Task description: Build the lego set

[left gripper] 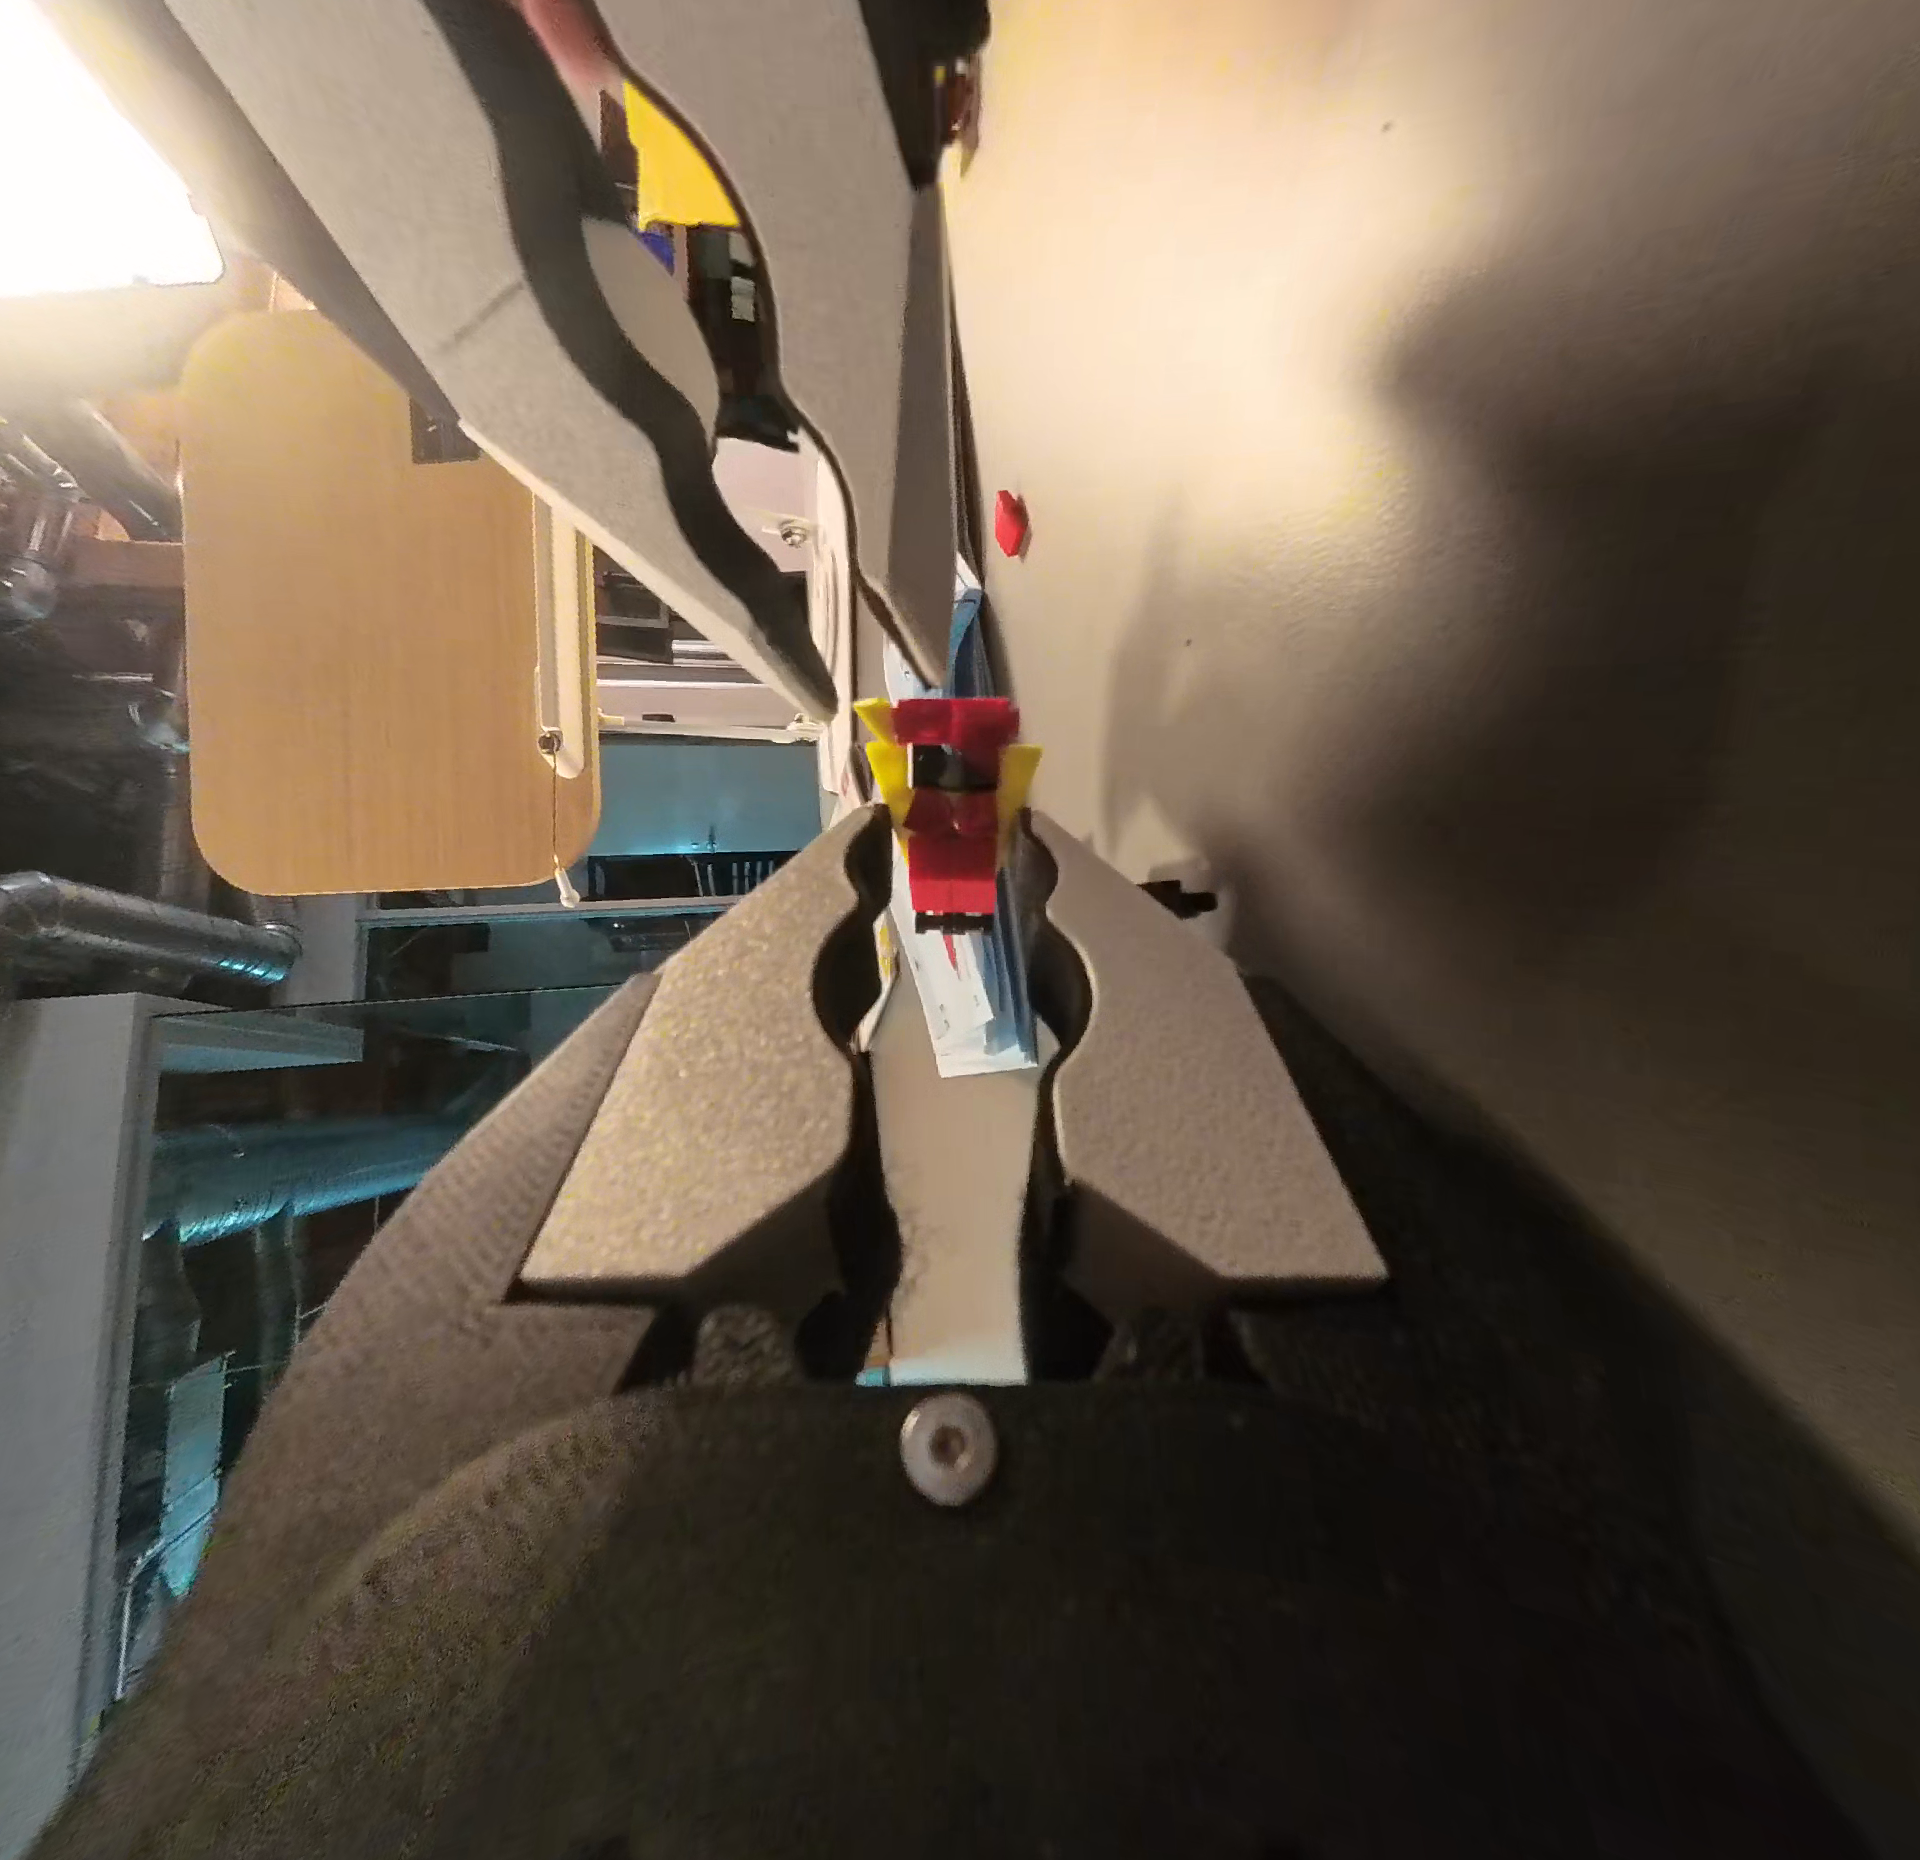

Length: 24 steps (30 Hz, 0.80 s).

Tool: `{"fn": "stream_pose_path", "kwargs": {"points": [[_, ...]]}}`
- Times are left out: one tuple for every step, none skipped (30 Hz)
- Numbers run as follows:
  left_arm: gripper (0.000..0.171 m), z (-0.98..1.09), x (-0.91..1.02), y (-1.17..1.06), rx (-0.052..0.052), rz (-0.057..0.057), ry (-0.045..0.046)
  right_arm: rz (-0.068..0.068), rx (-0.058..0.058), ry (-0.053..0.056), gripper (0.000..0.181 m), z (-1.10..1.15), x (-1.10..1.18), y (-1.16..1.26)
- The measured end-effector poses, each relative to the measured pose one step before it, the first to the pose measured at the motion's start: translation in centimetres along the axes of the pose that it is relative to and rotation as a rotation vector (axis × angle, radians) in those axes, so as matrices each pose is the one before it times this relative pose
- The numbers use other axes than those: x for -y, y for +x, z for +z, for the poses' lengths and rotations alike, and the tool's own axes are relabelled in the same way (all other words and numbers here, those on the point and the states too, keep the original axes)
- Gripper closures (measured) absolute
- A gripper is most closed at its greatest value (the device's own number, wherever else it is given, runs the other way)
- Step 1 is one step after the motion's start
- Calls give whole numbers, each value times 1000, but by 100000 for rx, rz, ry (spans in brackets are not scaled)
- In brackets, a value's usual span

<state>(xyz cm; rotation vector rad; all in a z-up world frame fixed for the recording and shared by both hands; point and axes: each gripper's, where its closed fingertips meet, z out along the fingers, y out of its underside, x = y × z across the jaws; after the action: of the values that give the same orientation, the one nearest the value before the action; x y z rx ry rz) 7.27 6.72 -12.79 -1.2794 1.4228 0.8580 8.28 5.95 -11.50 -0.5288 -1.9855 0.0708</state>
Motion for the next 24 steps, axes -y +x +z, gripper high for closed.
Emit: {"fn": "stream_pose_path", "kwargs": {"points": [[149, 9, 9, -5, -72, -103, 64, -1789, -435, -356, 168, 38, 26, -28], [149, 9, 3, 0, -44, -82, 25, -1646, -339, -401, 168, 46, 8, -39], [149, 10, 5, 1, -8, -32, -20, -1605, -279, -454, 168, 43, -5, -46], [149, -3, 20, 10, -58, 17, 60, -1599, -289, -398, 168, 49, 13, -57], [149, 8, 28, 13, -92, 13, 59, -1547, -172, -333, 168, 55, 17, -72], [149, 5, 9, 9, -32, 81, 2, -1537, -165, -493, 168, 51, 1, -69], [149, 24, -22, 39, -233, 76, -167, -1808, -360, -750, 168, 50, -31, -35], [149, 24, -13, 59, -281, 53, -41, -1871, -285, -829, 168, 43, -38, -40], [149, 17, -14, 33, -167, 67, -125, -1602, -329, -702, 168, 40, -20, -23], [149, 13, -22, 14, -99, 50, -123, -1203, -277, -603, 168, 43, -24, -11], [149, 6, -8, 15, -134, 7, -44, -839, -158, -417, 168, 26, -34, -7], [149, 3, -7, 20, -88, 24, 30, -596, -65, -313, 168, 31, -45, -12], [149, 7, 13, 10, -60, 113, 32, -437, 34, -116, 168, 1, -23, -14], [149, 7, 2, 16, -18, 229, -36, -314, 100, -47, 169, 8, -18, -7], [149, 4, 8, 22, 12, 257, 4, -380, 120, -120, 169, 5, -19, -17], [149, 3, 13, 32, -125, 247, 31, -607, 161, -143, 169, -1, -8, -33], [149, 10, 1, 42, -189, 188, 26, -724, 178, -287, 170, 11, -23, -27], [149, 8, 11, 53, -167, 310, 28, -763, 194, -419, 170, 16, -29, -42], [149, 1, -10, 39, -103, 368, -48, -849, 123, -324, 171, 15, -18, -30], [149, 6, -8, 42, -165, 277, -99, -793, 125, -219, 172, 6, 4, -31], [149, 18, -18, 57, -291, 96, -154, -629, 169, -195, 172, 23, 5, -30], [149, 18, -39, 43, -297, -10, -160, -572, 218, -317, 173, 33, 4, -42], [149, 11, -25, 50, -376, -48, -82, -727, 330, -428, 174, 43, -9, -60], [149, -2, -9, 47, -331, -9, 7, -925, 186, -359, 174, 34, 17, -33]]}}
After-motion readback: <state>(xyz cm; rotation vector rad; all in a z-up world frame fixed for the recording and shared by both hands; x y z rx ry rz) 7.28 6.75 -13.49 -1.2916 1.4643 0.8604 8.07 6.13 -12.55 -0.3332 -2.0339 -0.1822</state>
